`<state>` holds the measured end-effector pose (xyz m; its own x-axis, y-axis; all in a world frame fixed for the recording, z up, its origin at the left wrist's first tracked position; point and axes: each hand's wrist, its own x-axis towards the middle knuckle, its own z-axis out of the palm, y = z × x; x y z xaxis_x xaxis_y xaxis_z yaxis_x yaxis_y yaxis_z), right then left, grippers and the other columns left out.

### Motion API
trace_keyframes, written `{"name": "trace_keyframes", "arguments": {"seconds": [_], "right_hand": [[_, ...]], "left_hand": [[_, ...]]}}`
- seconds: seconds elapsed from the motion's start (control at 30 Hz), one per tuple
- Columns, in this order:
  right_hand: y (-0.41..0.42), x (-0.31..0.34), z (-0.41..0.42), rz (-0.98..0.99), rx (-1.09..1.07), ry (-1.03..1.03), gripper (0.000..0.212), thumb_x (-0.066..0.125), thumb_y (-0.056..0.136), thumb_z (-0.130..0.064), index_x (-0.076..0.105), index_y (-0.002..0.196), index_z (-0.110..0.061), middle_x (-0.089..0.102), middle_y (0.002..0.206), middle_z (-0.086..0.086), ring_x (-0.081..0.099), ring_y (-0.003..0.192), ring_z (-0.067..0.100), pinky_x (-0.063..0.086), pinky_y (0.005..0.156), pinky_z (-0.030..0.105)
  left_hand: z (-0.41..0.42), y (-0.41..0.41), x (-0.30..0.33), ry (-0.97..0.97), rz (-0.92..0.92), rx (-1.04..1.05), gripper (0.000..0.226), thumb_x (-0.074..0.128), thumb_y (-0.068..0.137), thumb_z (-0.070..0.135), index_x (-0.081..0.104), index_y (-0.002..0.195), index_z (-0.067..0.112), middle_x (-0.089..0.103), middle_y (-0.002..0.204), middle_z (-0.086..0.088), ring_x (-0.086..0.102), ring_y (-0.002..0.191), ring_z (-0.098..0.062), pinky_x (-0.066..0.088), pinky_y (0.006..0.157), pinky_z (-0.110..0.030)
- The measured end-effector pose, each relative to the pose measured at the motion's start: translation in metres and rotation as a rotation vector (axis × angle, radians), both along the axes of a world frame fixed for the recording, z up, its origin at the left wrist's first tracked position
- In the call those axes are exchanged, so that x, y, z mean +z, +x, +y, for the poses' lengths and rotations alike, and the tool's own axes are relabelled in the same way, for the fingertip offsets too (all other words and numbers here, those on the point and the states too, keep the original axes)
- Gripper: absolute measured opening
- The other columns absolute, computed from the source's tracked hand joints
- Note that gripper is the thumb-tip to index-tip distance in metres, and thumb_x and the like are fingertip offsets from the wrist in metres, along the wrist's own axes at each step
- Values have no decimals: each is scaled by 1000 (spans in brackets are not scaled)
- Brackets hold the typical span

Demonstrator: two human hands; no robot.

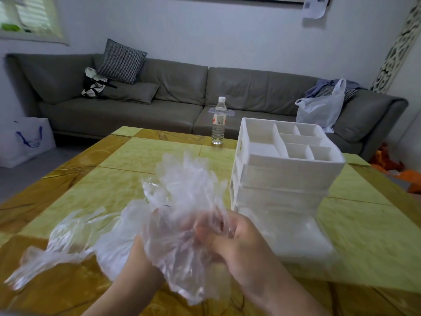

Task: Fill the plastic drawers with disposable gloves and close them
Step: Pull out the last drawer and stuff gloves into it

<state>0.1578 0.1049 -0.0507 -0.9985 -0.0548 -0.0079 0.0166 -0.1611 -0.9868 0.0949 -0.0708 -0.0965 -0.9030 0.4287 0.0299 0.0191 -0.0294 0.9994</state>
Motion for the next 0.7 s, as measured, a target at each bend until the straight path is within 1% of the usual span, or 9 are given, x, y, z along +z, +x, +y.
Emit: {"name": "trace_keyframes", "arguments": {"seconds": [0.03,0.07,0.1,0.2,0.33,0.43,0.5,0.63,0.7], "right_hand": [[-4,-4,1,-6,-79,63,10,71,99,-9,77,107,-6,80,99,12,74,77,21,58,59,27],[-7,-7,3,-21,-154,104,10,70,100,-8,77,107,-9,81,98,11,75,75,20,58,58,28],[-10,-10,5,-39,-217,138,11,70,100,-7,77,107,-11,80,97,11,75,75,18,58,57,30],[-16,-14,13,-88,-329,179,11,67,102,-3,75,106,-9,77,100,16,73,72,19,59,55,35],[-20,-15,26,-109,-447,160,7,67,100,-1,72,96,-3,78,85,18,70,61,23,60,61,43],[-22,-8,38,-44,-545,43,7,64,99,6,68,96,1,78,77,10,67,53,13,56,48,28],[-21,-1,48,8,-568,-86,12,63,98,9,68,93,0,76,74,8,67,54,12,53,46,22],[-15,11,56,95,-430,-326,17,70,83,5,70,97,-5,71,77,8,65,59,14,53,48,22],[-12,10,47,83,-328,-326,21,72,78,4,72,96,-6,69,77,7,65,60,15,53,48,23]], "left_hand": [[5,-2,-1,99,-16,-24,28,74,86,46,83,104,26,79,104,0,74,103,-16,52,101,-46],[14,-1,11,97,-64,-60,25,80,81,34,82,101,19,80,100,-8,76,97,-23,56,92,-53],[19,0,19,71,-98,114,26,84,75,24,80,99,14,80,95,-14,78,88,-31,59,83,-57],[18,12,22,148,-174,297,9,75,91,8,77,99,5,78,86,-21,77,72,-36,61,58,-43],[16,7,30,188,-274,328,14,71,95,18,79,96,7,78,95,-21,77,83,-41,60,76,-51],[16,6,29,131,-255,366,15,70,97,20,81,88,15,79,91,-17,78,79,-36,59,75,-48],[16,7,32,119,-250,374,19,67,99,20,81,87,18,80,90,-15,78,77,-33,59,72,-43],[16,8,33,117,-257,350,19,62,102,22,79,99,14,81,92,-11,79,82,-29,56,74,-39],[19,9,30,109,-278,341,17,62,101,27,77,103,18,81,92,-6,79,81,-25,55,75,-40]]}}
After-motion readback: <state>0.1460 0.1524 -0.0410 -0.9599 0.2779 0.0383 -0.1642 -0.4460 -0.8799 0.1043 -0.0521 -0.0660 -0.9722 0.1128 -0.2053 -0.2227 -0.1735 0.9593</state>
